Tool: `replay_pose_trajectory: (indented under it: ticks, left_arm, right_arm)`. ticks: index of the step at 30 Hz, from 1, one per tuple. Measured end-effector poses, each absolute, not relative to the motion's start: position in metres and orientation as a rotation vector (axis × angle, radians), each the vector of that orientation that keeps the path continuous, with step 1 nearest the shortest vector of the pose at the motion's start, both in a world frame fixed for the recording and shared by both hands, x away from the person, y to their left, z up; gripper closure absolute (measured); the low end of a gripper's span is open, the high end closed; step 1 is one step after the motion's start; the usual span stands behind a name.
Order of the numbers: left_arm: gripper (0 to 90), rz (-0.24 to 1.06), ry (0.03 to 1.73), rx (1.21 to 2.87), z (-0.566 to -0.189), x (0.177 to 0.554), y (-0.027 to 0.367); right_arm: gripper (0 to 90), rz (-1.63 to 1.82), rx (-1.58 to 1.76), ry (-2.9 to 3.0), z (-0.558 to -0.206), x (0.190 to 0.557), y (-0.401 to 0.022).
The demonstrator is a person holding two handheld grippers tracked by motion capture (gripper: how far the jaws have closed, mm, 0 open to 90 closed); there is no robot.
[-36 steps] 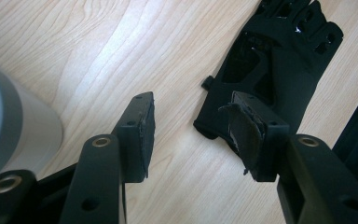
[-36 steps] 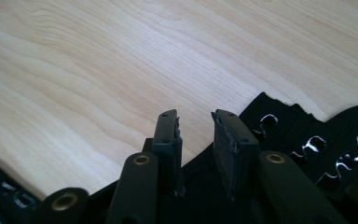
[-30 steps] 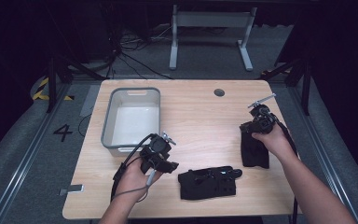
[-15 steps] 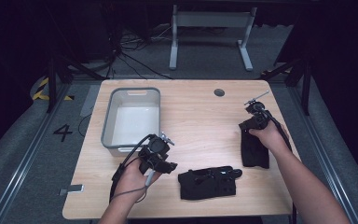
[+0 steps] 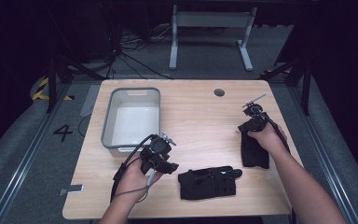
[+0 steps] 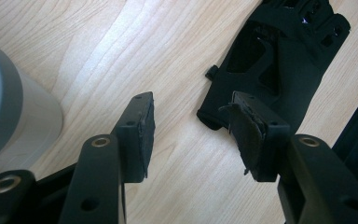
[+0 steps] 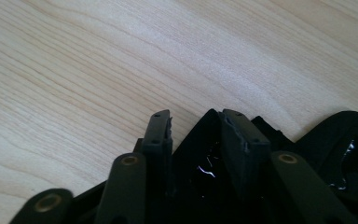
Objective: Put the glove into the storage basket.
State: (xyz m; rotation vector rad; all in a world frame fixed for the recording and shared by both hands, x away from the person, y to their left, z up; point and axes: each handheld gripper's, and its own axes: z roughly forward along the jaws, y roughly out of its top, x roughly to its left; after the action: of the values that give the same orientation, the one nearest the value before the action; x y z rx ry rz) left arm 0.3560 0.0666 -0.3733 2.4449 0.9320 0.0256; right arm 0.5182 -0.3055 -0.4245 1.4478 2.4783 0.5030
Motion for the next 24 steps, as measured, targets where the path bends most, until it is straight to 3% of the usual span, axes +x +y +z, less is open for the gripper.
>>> replay_pose_trajectory:
  ticks: [11, 24]
  left_arm:
    - [50.7, 0.023, 0.928, 2.447, -0.374, 0.356, 0.066]
    - [50.7, 0.013, 0.926, 2.446, -0.375, 0.358, 0.064]
  right_arm:
    - [85.3, 0.502, 1.478, 2.454, -0.425, 0.521, -0.310]
    - [88.6, 0.579, 1.483, 2.424, -0.412, 0.514, -0.317]
